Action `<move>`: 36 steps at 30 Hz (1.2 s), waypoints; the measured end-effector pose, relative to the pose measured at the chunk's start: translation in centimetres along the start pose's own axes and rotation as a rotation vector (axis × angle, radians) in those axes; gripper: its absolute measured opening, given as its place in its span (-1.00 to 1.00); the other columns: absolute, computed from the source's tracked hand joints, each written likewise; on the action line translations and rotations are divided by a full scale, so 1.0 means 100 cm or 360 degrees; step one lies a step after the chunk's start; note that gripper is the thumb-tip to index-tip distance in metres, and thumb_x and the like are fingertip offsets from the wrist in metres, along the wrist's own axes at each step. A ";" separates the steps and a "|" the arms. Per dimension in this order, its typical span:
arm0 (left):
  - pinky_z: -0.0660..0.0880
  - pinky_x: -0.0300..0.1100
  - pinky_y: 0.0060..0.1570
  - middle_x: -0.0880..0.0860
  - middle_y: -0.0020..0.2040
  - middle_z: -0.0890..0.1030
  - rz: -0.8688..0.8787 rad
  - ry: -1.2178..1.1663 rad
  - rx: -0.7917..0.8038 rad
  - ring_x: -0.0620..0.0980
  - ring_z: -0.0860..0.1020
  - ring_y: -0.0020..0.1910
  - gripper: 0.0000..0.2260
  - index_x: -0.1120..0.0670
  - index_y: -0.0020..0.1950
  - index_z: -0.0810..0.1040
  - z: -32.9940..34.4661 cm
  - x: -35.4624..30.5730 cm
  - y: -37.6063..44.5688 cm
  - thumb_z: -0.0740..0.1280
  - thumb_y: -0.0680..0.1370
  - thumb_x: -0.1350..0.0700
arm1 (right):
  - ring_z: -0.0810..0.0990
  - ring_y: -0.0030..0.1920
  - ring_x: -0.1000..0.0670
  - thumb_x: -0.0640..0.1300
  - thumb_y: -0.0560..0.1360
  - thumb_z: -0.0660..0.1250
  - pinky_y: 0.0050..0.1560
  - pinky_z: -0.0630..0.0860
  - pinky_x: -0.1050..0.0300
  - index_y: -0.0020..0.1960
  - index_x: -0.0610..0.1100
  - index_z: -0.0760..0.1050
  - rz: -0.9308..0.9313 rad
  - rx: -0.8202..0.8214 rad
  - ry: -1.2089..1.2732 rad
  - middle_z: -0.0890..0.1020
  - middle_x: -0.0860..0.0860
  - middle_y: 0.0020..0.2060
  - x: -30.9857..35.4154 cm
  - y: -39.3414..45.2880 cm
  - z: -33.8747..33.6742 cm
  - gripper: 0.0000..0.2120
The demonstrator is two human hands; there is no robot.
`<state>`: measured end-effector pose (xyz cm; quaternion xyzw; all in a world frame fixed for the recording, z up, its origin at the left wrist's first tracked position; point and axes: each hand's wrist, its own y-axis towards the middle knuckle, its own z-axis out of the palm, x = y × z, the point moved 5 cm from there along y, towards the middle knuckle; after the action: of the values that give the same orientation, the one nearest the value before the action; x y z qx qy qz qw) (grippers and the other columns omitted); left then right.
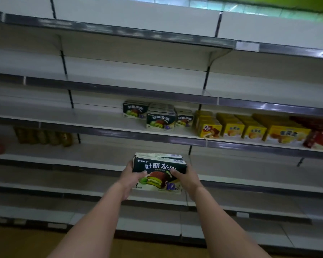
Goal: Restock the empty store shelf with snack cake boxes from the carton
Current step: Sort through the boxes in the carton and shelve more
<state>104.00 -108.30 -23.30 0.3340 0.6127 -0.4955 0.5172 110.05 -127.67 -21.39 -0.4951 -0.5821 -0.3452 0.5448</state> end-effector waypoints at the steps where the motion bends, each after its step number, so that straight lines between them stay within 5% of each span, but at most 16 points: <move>1: 0.34 0.05 0.29 0.08 0.27 0.53 0.0028 0.0033 -0.0015 0.12 0.46 0.26 -0.48 0.00 0.43 0.29 -0.009 -0.003 0.004 0.36 0.53 0.27 | 0.59 0.10 -0.05 -0.20 0.51 0.38 0.15 0.54 0.01 0.21 -0.08 0.39 -0.0011 0.0007 0.0003 0.61 -0.05 0.05 0.004 0.005 0.011 -0.69; 8: 0.31 -0.08 0.21 0.09 0.30 0.47 0.0139 0.0190 -0.0147 0.02 0.41 0.22 -0.44 0.04 0.50 0.16 -0.062 -0.028 0.040 0.30 0.57 0.27 | 0.52 0.20 -0.09 -0.42 0.38 0.43 0.23 0.50 -0.08 0.33 -0.13 0.28 0.0022 0.0053 -0.0243 0.55 -0.10 0.19 0.027 0.064 0.072 -0.39; 14: 0.35 -0.11 0.06 0.14 0.26 0.49 0.0112 0.0378 -0.0346 0.04 0.44 0.11 -0.41 0.11 0.41 0.22 -0.104 -0.047 0.095 0.42 0.47 0.30 | 0.55 0.19 -0.11 -0.26 0.36 0.50 0.21 0.50 -0.08 0.35 -0.09 0.36 -0.0102 -0.0100 -0.0477 0.59 -0.07 0.18 0.053 0.125 0.106 -0.38; 19: 0.38 -0.08 0.14 0.12 0.30 0.48 0.0256 0.0409 -0.0443 0.12 0.44 0.27 -0.40 0.08 0.44 0.23 -0.133 -0.081 0.155 0.40 0.48 0.34 | 0.55 0.20 -0.10 -0.15 0.40 0.49 0.14 0.49 0.05 0.32 -0.07 0.39 -0.0197 -0.0108 -0.0686 0.60 -0.06 0.19 0.081 0.186 0.127 -0.47; 26: 0.42 -0.08 0.15 0.15 0.26 0.53 0.0355 0.0663 -0.0503 0.13 0.49 0.23 -0.51 0.16 0.37 0.34 -0.164 -0.120 0.230 0.42 0.48 0.25 | 0.56 0.16 -0.14 -0.06 0.44 0.46 0.06 0.50 0.01 0.32 -0.11 0.34 -0.0311 -0.0161 -0.0958 0.60 -0.09 0.15 0.120 0.260 0.155 -0.47; 36: 0.41 0.00 0.25 0.16 0.27 0.51 0.0445 0.0713 -0.0429 0.15 0.48 0.25 -0.50 0.14 0.40 0.29 -0.166 -0.137 0.323 0.39 0.51 0.26 | 0.56 0.19 -0.16 -0.10 0.46 0.45 0.18 0.51 -0.07 0.33 -0.21 0.35 -0.0082 -0.0458 -0.0693 0.58 -0.15 0.18 0.112 0.331 0.169 -0.48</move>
<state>132.03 -81.84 -19.01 0.4444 0.7200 -0.2475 0.4721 137.56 -100.51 -17.88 -0.6153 -0.6429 -0.3236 0.3217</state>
